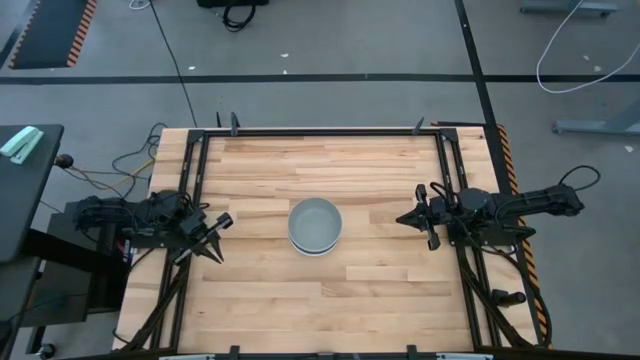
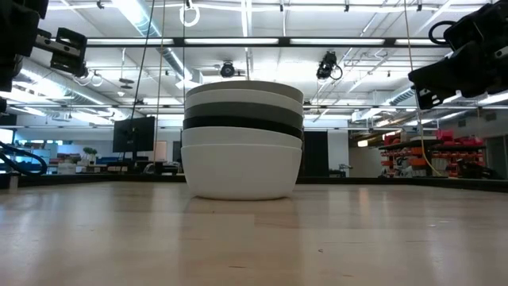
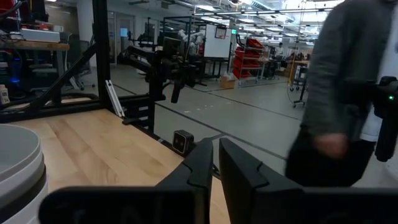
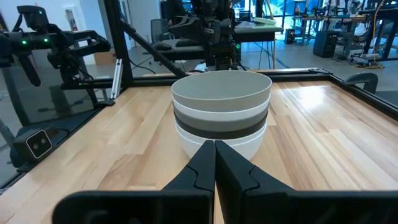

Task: Nest bowls inside each other
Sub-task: Return to Home Position

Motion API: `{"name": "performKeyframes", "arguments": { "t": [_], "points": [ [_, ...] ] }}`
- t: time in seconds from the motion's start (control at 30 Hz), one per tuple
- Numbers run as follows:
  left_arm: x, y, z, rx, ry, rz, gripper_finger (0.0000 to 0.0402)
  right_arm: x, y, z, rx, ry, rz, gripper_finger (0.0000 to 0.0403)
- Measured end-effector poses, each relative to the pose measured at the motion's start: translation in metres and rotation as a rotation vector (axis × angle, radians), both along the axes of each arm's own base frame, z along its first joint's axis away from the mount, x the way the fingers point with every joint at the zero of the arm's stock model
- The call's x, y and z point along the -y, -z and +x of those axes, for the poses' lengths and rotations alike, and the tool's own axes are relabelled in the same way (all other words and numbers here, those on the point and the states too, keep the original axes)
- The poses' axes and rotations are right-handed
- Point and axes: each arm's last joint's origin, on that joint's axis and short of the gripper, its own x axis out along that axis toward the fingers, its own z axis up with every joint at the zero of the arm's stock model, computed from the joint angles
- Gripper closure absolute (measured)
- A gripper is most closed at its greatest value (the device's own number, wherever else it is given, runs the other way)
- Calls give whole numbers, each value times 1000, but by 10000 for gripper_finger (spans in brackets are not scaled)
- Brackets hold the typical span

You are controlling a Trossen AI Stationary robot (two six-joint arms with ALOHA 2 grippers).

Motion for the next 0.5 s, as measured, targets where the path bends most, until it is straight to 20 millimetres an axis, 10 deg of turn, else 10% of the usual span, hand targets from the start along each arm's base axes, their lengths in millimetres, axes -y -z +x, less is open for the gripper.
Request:
{"name": "performKeyframes", "arguments": {
  "t": [0.5],
  "points": [
    [0,0,0,0,0,0,359,0,0,0,0,0,0,391]
  ]
}}
